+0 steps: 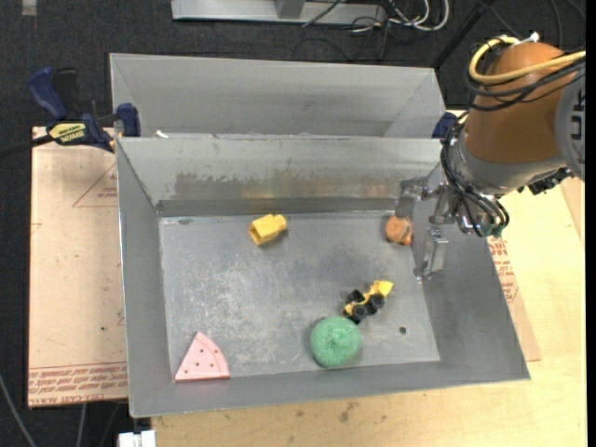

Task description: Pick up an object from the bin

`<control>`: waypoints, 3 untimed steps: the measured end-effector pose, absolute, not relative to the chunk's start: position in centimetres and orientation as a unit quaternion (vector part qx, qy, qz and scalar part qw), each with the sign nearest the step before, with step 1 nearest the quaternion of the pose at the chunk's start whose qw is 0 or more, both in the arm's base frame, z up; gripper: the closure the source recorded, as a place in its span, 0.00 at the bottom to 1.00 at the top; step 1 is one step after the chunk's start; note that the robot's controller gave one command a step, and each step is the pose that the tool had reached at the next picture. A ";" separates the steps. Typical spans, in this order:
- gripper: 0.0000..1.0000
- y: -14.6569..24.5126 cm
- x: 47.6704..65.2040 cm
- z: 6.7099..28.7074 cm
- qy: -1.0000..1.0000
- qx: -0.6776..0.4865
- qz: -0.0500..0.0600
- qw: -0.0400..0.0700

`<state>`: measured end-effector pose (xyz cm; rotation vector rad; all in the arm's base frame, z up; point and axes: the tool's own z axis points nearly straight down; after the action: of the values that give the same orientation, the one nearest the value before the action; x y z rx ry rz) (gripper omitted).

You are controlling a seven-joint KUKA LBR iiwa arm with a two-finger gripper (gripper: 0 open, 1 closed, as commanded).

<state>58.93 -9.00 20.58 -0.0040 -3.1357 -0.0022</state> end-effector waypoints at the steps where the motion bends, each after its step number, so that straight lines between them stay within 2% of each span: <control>1: 0.00 -9.0 59.1 21.1 -1.000 0.000 0.000 -0.001; 2: 0.00 -7.6 57.7 17.1 -1.000 0.021 0.001 -0.005; 3: 0.00 -8.5 55.1 11.0 -0.999 0.033 -0.001 -0.002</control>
Offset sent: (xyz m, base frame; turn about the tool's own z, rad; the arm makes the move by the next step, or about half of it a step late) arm -0.0345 0.0339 -0.0941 -0.1053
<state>55.08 -8.46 11.01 0.1028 -3.1447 -0.0022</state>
